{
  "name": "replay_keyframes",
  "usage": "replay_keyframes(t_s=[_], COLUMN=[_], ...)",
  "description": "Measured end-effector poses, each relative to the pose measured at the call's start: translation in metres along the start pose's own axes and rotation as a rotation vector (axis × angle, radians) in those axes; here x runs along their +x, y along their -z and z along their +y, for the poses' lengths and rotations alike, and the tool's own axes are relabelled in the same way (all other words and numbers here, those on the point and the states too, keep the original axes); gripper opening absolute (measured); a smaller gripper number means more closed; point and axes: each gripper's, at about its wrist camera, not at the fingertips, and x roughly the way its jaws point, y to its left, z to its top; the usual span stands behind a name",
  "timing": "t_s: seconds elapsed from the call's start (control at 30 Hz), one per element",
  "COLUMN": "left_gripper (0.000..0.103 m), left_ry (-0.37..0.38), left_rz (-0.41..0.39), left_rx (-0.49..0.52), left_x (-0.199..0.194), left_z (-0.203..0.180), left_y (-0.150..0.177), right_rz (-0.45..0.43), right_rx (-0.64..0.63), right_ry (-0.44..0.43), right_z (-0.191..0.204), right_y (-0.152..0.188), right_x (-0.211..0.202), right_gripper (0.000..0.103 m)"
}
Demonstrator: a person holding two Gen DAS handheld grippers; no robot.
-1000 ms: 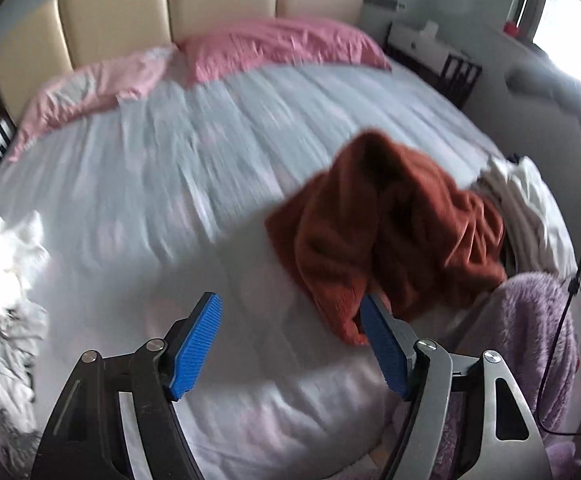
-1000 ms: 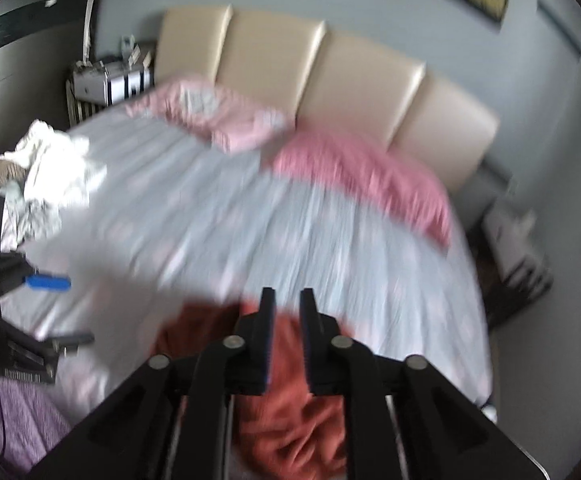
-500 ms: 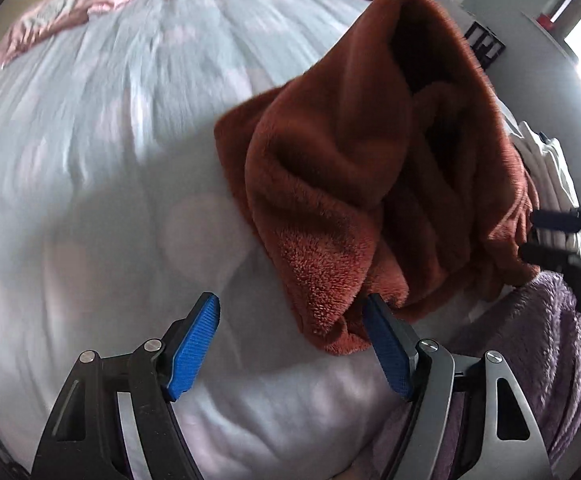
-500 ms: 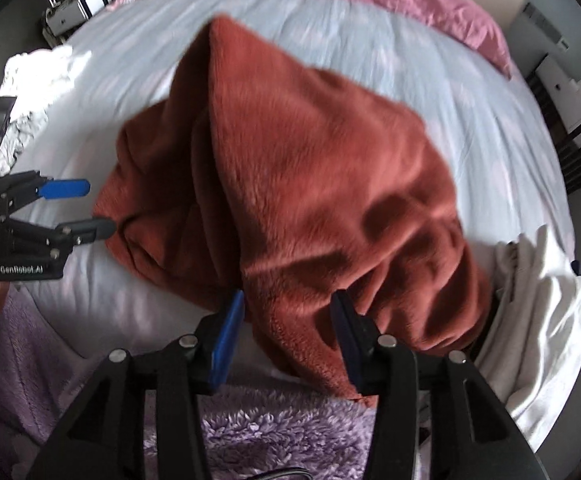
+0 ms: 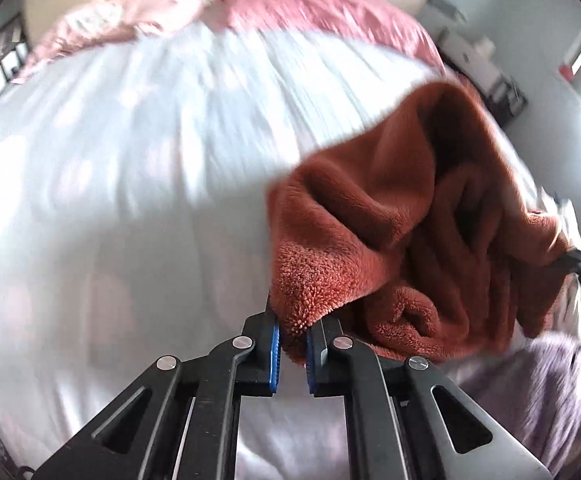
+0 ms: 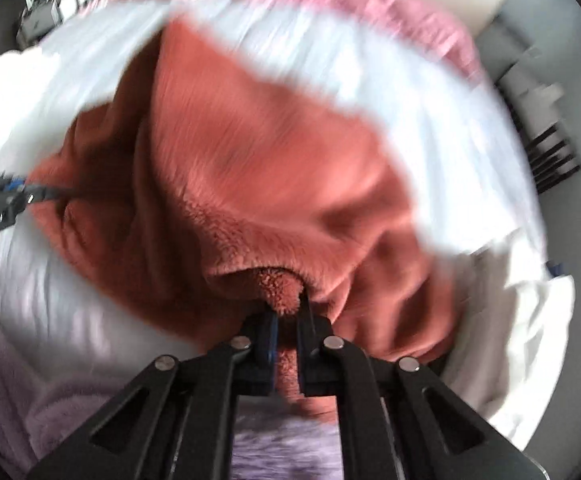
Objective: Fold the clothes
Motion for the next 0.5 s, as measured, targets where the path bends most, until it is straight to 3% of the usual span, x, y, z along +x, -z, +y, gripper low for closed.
replay_keyframes(t_s=[0.07,0.23,0.27,0.4,0.47,0.5], left_gripper=[0.010,0.008,0.002,0.002,0.002,0.002], left_ry=[-0.021,-0.073,-0.101,-0.211,-0.249,-0.245], left_rz=[-0.068,-0.242,-0.292,-0.491,-0.543,-0.528], left_rx=[-0.032,-0.094,-0.097,-0.109,-0.099,-0.083], left_x=[-0.023,-0.101,-0.123,-0.210,-0.254,-0.267], left_z=[0.009,0.038,0.048,0.088,0.102,0.106], left_y=[-0.016,-0.048,-0.051,-0.064,-0.061,-0.060], right_rz=[-0.126,-0.347,-0.389,-0.521,-0.560,-0.577], right_rx=[0.039,0.120,0.136,0.185,0.192,0.195], right_ry=[0.077,0.188,0.201,0.227,0.234,0.235], right_z=[-0.024,-0.068,-0.075,-0.097,-0.095,-0.097], right_y=[-0.016,-0.040,-0.041,-0.051,-0.057,-0.064], right_x=[-0.039,-0.125,-0.142,-0.195,-0.213,-0.219], right_gripper=[0.005,0.005,0.005,0.005,0.005,0.005])
